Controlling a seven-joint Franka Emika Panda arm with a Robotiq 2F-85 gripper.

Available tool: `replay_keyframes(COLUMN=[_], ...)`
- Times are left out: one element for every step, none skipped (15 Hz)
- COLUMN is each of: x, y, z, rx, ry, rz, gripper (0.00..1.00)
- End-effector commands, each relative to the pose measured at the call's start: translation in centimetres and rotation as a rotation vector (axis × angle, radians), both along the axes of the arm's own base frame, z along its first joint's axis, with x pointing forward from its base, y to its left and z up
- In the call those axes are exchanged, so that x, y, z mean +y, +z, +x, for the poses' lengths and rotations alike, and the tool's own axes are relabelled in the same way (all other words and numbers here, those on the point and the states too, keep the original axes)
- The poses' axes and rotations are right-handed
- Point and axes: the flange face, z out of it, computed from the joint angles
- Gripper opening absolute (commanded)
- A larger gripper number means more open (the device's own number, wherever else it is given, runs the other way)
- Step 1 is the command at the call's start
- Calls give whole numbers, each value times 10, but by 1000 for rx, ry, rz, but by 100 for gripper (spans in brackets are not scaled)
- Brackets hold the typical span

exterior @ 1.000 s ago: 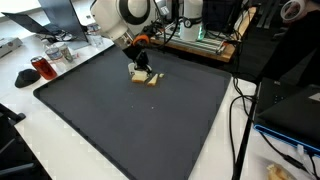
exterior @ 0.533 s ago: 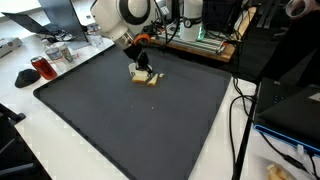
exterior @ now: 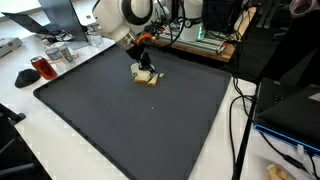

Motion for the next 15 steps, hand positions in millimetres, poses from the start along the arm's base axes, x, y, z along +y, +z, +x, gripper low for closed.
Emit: replay_keyframes(x=[11, 9, 6, 4, 0, -3, -6, -11, -14, -17, -20, -22, -25, -28, -31], y=[-22, -23, -23, -24, -25, -27, -28, -31, -32, -35, -37, -39, -40, -41, -43], z=[-15, -12, -8, -5, -2, 1, 3, 5, 7, 9, 11, 13, 15, 16, 18], rx=[51, 50, 45, 44, 45, 51, 58, 70, 83, 93, 105, 118, 125, 131, 135], ry=[45, 45, 42, 41, 36, 31, 24, 15, 13, 8, 6, 10, 9, 3, 0], rz=[-27, -37, -43, -48, -54, -55, -51, -43, -34, -23, -13, -7, 2, 9, 7], gripper=[1, 1, 1, 1, 1, 1, 1, 1, 1, 1, 1, 1, 1, 1, 1])
